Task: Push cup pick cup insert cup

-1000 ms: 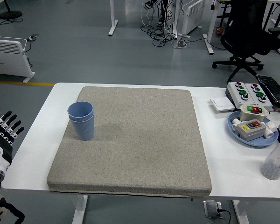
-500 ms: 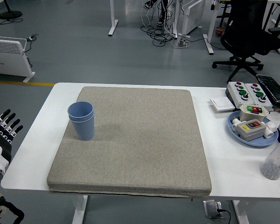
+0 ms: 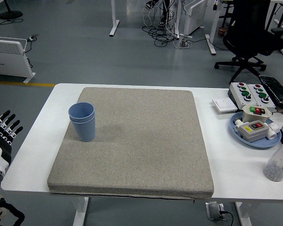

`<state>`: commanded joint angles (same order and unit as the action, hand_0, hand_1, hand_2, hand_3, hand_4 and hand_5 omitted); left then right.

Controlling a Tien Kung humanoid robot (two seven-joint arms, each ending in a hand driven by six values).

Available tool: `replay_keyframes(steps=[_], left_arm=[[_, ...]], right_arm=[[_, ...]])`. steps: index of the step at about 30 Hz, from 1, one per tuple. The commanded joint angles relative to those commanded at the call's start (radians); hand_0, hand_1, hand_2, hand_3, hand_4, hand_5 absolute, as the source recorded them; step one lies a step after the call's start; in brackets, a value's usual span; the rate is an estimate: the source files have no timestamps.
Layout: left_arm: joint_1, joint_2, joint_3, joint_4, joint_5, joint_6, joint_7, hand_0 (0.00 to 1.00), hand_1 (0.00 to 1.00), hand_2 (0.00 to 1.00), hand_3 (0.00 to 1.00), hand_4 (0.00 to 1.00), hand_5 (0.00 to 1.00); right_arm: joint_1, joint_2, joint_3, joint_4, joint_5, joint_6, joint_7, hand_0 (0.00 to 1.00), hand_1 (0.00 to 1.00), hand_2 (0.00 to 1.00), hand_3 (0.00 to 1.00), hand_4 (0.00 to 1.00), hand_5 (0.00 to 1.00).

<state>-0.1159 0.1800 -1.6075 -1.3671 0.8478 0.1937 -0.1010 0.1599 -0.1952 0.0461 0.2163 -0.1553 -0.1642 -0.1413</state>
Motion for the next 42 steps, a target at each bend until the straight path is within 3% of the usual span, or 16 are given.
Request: replay_keyframes(steps=[42], left_arm=[[-0.005,-0.003,-0.012,0.005,0.004,0.004,-0.001,0.783,0.846,0.876,0.862,0.689,0.998]], right_arm=[[0.007,-0.005,-0.023,0.0,0.031,-0.001,0.014,0.717,0.639,0.665,0.599,0.174,0.413]])
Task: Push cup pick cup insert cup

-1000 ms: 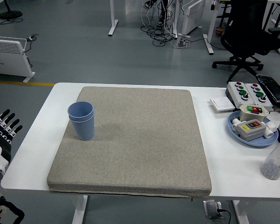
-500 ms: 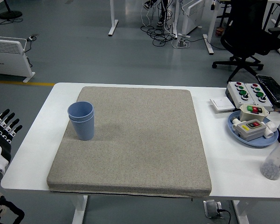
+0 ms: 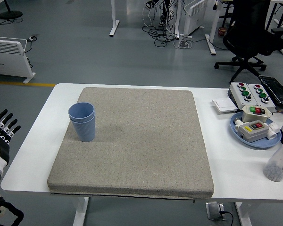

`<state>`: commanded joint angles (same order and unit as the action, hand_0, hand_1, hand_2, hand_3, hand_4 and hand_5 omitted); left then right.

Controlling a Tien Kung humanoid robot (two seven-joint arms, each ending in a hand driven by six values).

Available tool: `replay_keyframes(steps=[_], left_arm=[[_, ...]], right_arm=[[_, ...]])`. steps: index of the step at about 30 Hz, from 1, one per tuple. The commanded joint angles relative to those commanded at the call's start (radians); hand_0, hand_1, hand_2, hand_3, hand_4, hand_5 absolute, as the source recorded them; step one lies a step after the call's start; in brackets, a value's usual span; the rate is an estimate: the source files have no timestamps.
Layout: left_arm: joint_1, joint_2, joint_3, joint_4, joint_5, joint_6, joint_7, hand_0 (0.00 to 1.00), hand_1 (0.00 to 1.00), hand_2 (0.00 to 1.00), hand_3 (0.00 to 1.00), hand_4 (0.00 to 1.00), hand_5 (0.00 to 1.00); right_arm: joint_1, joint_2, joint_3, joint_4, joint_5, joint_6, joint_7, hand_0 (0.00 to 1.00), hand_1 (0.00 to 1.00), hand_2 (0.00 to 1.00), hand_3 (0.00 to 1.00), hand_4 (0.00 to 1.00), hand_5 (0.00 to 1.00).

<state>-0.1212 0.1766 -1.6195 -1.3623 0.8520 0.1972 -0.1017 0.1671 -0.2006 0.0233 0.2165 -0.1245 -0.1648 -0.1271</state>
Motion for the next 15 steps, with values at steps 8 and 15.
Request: replay_keyframes(steps=[8,15], left_arm=[[-0.001,-0.001,0.001,0.001,0.001,0.0,0.0,0.783,0.846,0.876,0.863,0.689,0.998],[0.001,-0.001,0.003,0.003,0.0,0.0,-0.001,0.783,0.846,0.876,0.863,0.689,0.998]], right_arm=[[-0.001,-0.002,0.007,0.0,-0.007,-0.003,0.002,0.717,0.639,0.664,0.599,0.173,0.413],[-0.005,0.0,0.017,0.0,-0.021,-0.003,-0.006,0.717,0.639,0.665,0.598,0.174,0.412]])
